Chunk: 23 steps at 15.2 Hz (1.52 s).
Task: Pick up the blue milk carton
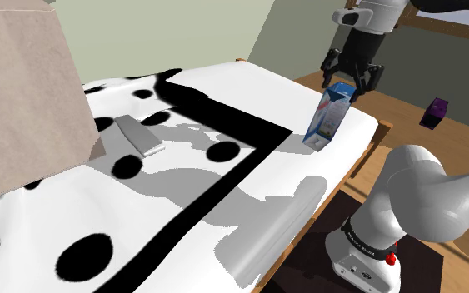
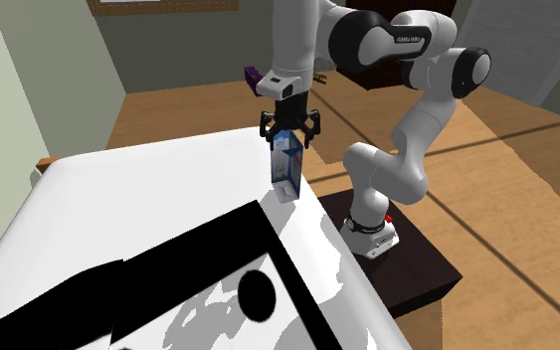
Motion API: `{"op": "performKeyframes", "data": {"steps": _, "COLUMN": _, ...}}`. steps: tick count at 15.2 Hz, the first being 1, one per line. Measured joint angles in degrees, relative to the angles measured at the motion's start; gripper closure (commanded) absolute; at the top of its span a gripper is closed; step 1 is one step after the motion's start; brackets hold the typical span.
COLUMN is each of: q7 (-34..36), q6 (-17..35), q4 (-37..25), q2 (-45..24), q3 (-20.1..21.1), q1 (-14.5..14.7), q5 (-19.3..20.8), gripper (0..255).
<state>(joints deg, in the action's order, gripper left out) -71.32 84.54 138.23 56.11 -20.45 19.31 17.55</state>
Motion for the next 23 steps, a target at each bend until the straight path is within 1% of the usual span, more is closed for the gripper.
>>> {"op": "performKeyframes", "data": {"steps": 3, "q7": 0.0, "q6": 1.7, "q4": 2.4, "q2": 0.7, "q3": -0.6, "q1": -0.2, "q5": 0.6, "gripper": 0}}
{"op": "performKeyframes", "data": {"steps": 4, "q7": 0.0, "q6": 2.0, "q4": 2.8, "q2": 0.9, "q3": -0.6, "q1": -0.3, "q5": 0.7, "gripper": 255}}
{"op": "performKeyframes", "data": {"steps": 15, "q7": -0.1, "q6": 2.0, "q4": 2.8, "q2": 0.9, "q3": -0.6, "q1": -0.3, "q5": 0.7, "gripper": 255}}
{"op": "performKeyframes", "data": {"steps": 23, "q7": -0.5, "q6": -2.7, "q4": -3.8, "q2": -1.1, "q3": 0.6, "q1": 0.4, "q5": -0.6, "gripper": 255}}
